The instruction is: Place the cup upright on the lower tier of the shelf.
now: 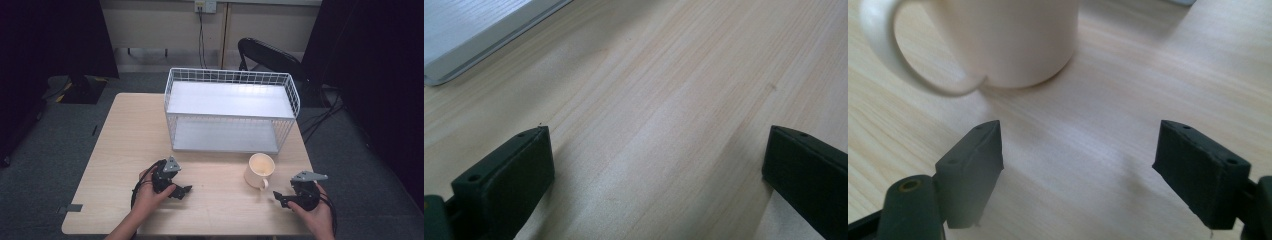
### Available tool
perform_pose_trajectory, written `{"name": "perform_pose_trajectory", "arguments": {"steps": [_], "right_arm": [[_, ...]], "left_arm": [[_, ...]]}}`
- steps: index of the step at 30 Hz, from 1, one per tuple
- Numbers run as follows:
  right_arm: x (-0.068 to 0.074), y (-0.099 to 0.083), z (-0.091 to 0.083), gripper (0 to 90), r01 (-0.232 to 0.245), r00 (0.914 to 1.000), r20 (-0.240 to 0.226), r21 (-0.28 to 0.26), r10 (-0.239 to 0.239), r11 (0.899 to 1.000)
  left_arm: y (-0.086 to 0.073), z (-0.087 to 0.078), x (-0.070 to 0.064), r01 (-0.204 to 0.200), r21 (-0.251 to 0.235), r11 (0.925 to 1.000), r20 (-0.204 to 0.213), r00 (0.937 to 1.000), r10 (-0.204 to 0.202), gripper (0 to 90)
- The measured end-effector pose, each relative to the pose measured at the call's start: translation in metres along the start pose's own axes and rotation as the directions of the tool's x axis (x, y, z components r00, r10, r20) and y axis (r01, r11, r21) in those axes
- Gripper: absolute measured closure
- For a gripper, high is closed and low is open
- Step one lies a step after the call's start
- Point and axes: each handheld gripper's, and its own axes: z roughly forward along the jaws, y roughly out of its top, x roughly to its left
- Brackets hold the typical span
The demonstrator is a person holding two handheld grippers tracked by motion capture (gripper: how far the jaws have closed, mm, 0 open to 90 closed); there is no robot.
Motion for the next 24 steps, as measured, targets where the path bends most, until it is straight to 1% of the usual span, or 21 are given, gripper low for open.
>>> {"name": "perform_pose_trajectory", "arguments": {"steps": [2, 4, 5, 8, 9, 11, 12, 13, 14, 15, 17, 18, 20, 23, 24], "right_arm": [[-0.002, 0.005, -0.005, 18.6, -0.014, 0.9998, -0.013, -0.007, 0.014, 1.000], [-0.003, 0.008, -0.007, 18.6, -0.020, 0.9997, -0.015, -0.009, 0.019, 1.000], [-0.005, 0.014, -0.012, 18.6, -0.011, 0.9999, -0.013, -0.017, 0.011, 1.000], [-0.008, 0.022, -0.020, 18.4, -0.007, 0.9999, -0.011, -0.028, 0.006, 1.000], [-0.008, 0.022, -0.020, 18.4, -0.007, 0.9999, -0.011, -0.028, 0.006, 1.000], [-0.009, 0.031, -0.025, 18.2, 0.001, 0.9999, -0.010, -0.030, -0.002, 1.000], [-0.009, 0.031, -0.025, 18.2, 0.001, 0.9999, -0.010, -0.030, -0.002, 1.000], [-0.010, 0.036, -0.028, 18.2, 0.009, 0.9999, -0.011, -0.032, -0.009, 0.999], [-0.010, 0.036, -0.028, 18.2, 0.009, 0.9999, -0.011, -0.032, -0.009, 0.999], [-0.010, 0.042, -0.030, 18.2, 0.011, 0.9999, -0.010, -0.029, -0.011, 1.000], [-0.010, 0.044, -0.031, 18.1, 0.014, 0.9999, -0.008, -0.031, -0.014, 0.999], [-0.010, 0.049, -0.033, 18.1, 0.019, 0.9997, -0.013, -0.032, -0.019, 0.999], [-0.010, 0.051, -0.033, 18.2, 0.018, 0.9997, -0.015, -0.034, -0.019, 0.999], [-0.010, 0.061, -0.036, 18.1, 0.014, 0.9997, -0.019, -0.039, -0.015, 0.999], [-0.010, 0.061, -0.036, 18.1, 0.014, 0.9997, -0.019, -0.039, -0.015, 0.999]], "left_arm": [[0.000, 0.000, 0.000, 0.000, 0.000, 1.0000, 0.000, 1.0000, 0.000, 0.0], [0.000, 0.000, 0.000, 0.001, 0.000, 1.0000, 0.000, 1.0000, -0.001, 0.0], [0.000, 0.000, 0.000, 0.000, 0.000, 1.0000, 0.000, 1.0000, 0.000, 0.0], [0.000, 0.000, 0.000, 0.000, 0.000, 1.0000, 0.000, 1.0000, 0.000, 0.0], [0.000, 0.000, 0.000, 0.000, 0.000, 1.0000, 0.000, 1.0000, 0.000, 0.0], [0.000, 0.000, 0.000, 0.000, 0.000, 1.0000, 0.000, 1.0000, 0.000, 0.0], [0.000, 0.000, 0.000, 0.000, 0.000, 1.0000, 0.000, 1.0000, 0.000, 0.0], [0.000, 0.000, 0.000, 0.000, 0.000, 1.0000, 0.000, 1.0000, 0.000, 0.0], [0.000, 0.000, 0.000, 0.000, 0.000, 1.0000, 0.000, 1.0000, 0.000, 0.0], [0.000, 0.000, 0.000, 0.000, 0.000, 1.0000, 0.000, 1.0000, 0.000, 0.0], [0.000, 0.000, 0.000, 0.000, 0.000, 1.0000, 0.000, 1.0000, 0.000, 0.0], [0.000, 0.000, 0.000, 0.000, 0.000, 1.0000, 0.000, 1.0000, 0.000, 0.0], [0.000, 0.000, 0.000, 0.000, 0.000, 1.0000, 0.000, 1.0000, 0.000, 0.0], [0.000, 0.000, 0.000, 0.000, 0.000, 1.0000, 0.000, 1.0000, 0.000, 0.0], [0.000, 0.000, 0.000, 0.000, 0.000, 1.0000, 0.000, 1.0000, 0.000, 0.0]]}}
